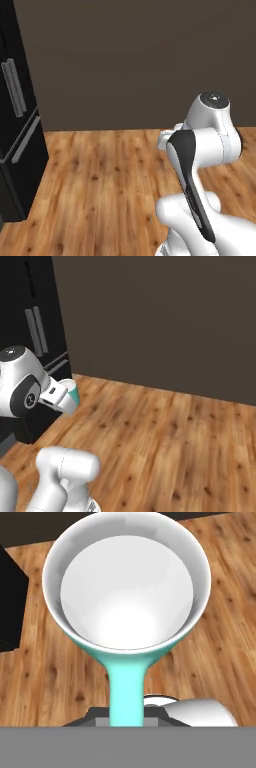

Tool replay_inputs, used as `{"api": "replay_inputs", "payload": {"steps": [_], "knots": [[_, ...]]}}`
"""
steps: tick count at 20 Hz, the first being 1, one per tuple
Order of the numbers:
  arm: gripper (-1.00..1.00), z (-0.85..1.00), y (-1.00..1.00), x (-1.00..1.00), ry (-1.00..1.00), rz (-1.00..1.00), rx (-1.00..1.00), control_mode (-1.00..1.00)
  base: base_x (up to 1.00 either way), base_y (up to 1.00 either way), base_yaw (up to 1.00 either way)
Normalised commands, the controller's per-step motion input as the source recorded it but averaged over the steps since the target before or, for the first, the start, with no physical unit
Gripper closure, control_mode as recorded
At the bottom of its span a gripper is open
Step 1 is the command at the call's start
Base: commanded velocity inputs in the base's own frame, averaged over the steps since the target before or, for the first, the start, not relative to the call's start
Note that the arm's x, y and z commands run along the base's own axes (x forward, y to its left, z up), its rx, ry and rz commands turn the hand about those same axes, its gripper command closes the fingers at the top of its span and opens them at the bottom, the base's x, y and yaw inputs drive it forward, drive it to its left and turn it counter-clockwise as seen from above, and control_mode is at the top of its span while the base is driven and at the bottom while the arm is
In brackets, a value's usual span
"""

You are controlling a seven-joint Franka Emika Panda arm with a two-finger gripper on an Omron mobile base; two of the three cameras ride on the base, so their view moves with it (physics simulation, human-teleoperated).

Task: Pick the mug from the counter and place it inside the microwave. Then close the microwave.

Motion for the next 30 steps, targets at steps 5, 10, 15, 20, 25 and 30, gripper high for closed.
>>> {"api": "replay_inputs", "payload": {"steps": [5, 10, 15, 20, 25, 30], "knots": [[1.00, 0.00, 0.00, 0.00, 0.00, 0.00, 0.00, 1.00, 0.88, -0.69, 0.00], [1.00, 0.00, 0.00, 0.00, 0.00, 0.00, 0.00, 1.00, 0.71, -0.35, 0.08], [1.00, 0.00, 0.00, 0.00, 0.00, 0.00, 0.00, 1.00, 0.14, 0.00, 0.52], [1.00, 0.00, 0.00, 0.00, 0.00, 0.00, 0.00, 1.00, 0.04, 0.00, 0.80], [1.00, 0.00, 0.00, 0.00, 0.00, 0.00, 0.00, 1.00, 0.14, 0.07, 0.95], [1.00, 0.00, 0.00, 0.00, 0.00, 0.00, 0.00, 1.00, 0.22, 0.00, 0.96]]}}
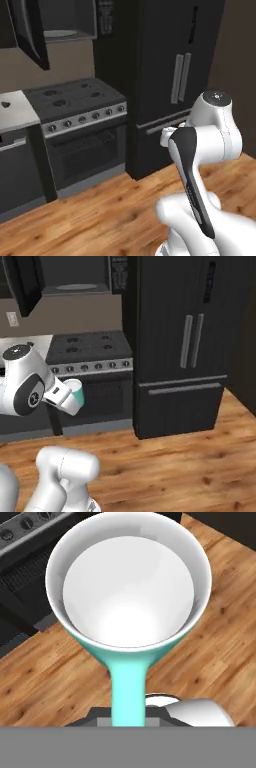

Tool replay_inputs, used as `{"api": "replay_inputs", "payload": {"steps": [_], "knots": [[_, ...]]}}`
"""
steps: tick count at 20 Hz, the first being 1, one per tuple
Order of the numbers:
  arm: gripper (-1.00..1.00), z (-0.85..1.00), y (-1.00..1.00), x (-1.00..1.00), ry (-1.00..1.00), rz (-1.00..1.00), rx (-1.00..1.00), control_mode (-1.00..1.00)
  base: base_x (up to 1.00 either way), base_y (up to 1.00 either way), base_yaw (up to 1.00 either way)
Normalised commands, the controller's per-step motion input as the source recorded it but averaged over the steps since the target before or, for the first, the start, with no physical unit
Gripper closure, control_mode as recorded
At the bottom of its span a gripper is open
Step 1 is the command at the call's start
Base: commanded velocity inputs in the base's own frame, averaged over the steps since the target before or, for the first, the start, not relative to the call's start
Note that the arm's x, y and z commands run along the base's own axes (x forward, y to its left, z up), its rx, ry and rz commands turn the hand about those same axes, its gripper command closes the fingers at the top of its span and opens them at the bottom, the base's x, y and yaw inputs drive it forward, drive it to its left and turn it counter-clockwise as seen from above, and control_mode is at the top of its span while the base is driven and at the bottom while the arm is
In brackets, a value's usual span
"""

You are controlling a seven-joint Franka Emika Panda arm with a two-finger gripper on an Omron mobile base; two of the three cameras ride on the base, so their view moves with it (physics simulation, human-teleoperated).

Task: Pick the mug from the counter and place it inside the microwave. Then close the microwave.

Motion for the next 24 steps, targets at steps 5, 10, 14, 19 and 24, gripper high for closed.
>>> {"api": "replay_inputs", "payload": {"steps": [5, 10, 14, 19, 24], "knots": [[1.00, 0.00, 0.00, 0.00, 0.00, 0.00, 0.00, 1.00, 0.33, -0.01, 0.95], [1.00, 0.00, 0.00, 0.00, 0.00, 0.00, 0.00, 1.00, 0.19, -0.18, 0.81], [1.00, 0.00, 0.00, 0.00, 0.00, 0.00, 0.00, 1.00, 0.07, -0.36, 0.42], [1.00, 0.00, 0.00, 0.00, 0.00, 0.00, 0.00, 1.00, 0.00, -0.92, 0.04], [1.00, 0.00, 0.00, 0.00, 0.00, 0.00, 0.00, 1.00, 0.12, -0.64, -0.04]]}}
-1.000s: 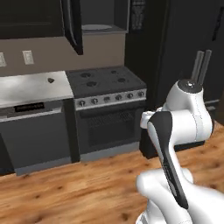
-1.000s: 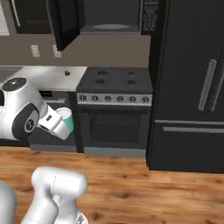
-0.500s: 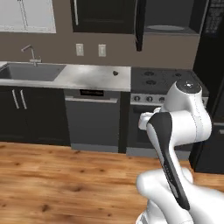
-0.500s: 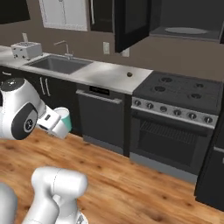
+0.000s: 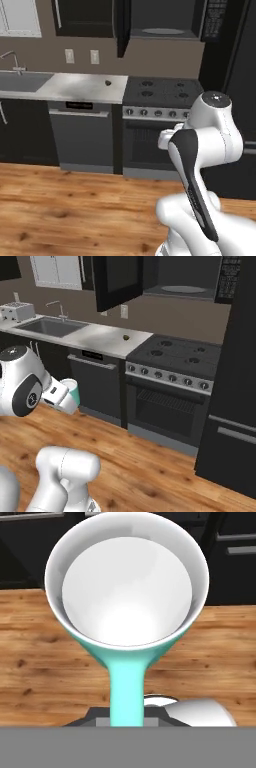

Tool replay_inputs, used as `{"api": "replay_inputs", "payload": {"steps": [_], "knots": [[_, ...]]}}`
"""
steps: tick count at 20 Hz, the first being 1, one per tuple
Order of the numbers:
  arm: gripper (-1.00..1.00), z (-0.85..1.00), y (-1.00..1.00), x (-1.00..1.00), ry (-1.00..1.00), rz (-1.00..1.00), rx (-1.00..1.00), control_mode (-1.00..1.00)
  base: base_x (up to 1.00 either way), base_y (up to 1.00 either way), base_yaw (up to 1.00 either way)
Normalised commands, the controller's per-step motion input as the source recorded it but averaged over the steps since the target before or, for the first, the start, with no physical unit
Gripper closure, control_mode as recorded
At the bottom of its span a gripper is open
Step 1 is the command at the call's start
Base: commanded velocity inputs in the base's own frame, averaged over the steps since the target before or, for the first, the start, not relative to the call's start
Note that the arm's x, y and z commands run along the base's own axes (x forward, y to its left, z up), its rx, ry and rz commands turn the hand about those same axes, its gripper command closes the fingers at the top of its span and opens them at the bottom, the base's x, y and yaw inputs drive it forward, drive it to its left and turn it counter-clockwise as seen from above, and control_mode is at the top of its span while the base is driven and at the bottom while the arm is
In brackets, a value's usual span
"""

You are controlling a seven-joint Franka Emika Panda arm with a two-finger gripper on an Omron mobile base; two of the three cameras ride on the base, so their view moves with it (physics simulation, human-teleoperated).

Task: Pick the mug from the counter and place it inside the microwave. Then close the microwave.

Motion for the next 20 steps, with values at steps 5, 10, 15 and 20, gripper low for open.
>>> {"api": "replay_inputs", "payload": {"steps": [5, 10, 15, 20], "knots": [[1.00, 0.00, 0.00, 0.00, 0.00, 0.00, 0.00, 1.00, 0.74, -0.23, -0.14], [1.00, 0.00, 0.00, 0.00, 0.00, 0.00, 0.00, 1.00, 1.00, 0.00, -0.22], [1.00, 0.00, 0.00, 0.00, 0.00, 0.00, 0.00, 1.00, 0.84, -0.37, -0.27], [1.00, 0.00, 0.00, 0.00, 0.00, 0.00, 0.00, 1.00, 0.72, -0.09, -0.25]]}}
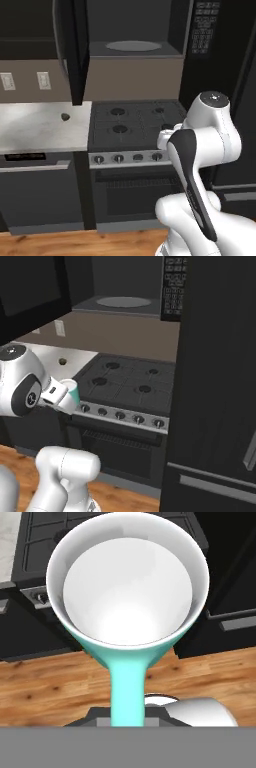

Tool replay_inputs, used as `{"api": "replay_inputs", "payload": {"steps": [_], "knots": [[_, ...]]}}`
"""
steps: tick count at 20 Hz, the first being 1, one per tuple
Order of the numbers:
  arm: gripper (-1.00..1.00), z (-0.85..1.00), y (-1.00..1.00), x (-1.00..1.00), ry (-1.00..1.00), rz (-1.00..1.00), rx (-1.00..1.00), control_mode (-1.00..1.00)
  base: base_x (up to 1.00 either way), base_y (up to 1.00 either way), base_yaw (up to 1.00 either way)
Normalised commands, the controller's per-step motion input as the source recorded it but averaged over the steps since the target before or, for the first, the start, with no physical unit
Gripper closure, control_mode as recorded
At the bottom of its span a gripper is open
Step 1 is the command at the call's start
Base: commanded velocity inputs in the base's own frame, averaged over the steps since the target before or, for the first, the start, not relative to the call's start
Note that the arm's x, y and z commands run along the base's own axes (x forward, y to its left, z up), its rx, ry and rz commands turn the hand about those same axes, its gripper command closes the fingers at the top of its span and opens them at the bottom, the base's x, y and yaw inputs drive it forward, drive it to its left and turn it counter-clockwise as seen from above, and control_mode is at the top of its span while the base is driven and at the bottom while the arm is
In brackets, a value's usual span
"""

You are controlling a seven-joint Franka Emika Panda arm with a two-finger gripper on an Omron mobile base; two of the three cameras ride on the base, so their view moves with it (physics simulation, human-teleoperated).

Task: Pick the mug from the counter and place it inside the microwave. Then close the microwave.

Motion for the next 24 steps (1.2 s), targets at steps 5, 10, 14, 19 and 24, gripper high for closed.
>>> {"api": "replay_inputs", "payload": {"steps": [5, 10, 14, 19, 24], "knots": [[1.00, 0.00, 0.00, 0.00, 0.00, 0.00, 0.00, 1.00, 0.47, 0.00, -0.06], [1.00, 0.00, 0.00, 0.00, 0.00, 0.00, 0.00, 1.00, 0.70, 0.01, 0.00], [1.00, 0.00, 0.00, 0.00, 0.00, 0.00, 0.00, 1.00, 0.39, 0.08, -0.01], [1.00, 0.00, 0.00, 0.00, 0.00, 0.00, 0.00, 1.00, 0.27, 0.09, -0.01], [1.00, 0.00, 0.00, 0.00, 0.00, 0.00, 0.00, 1.00, 0.09, 0.35, -0.07]]}}
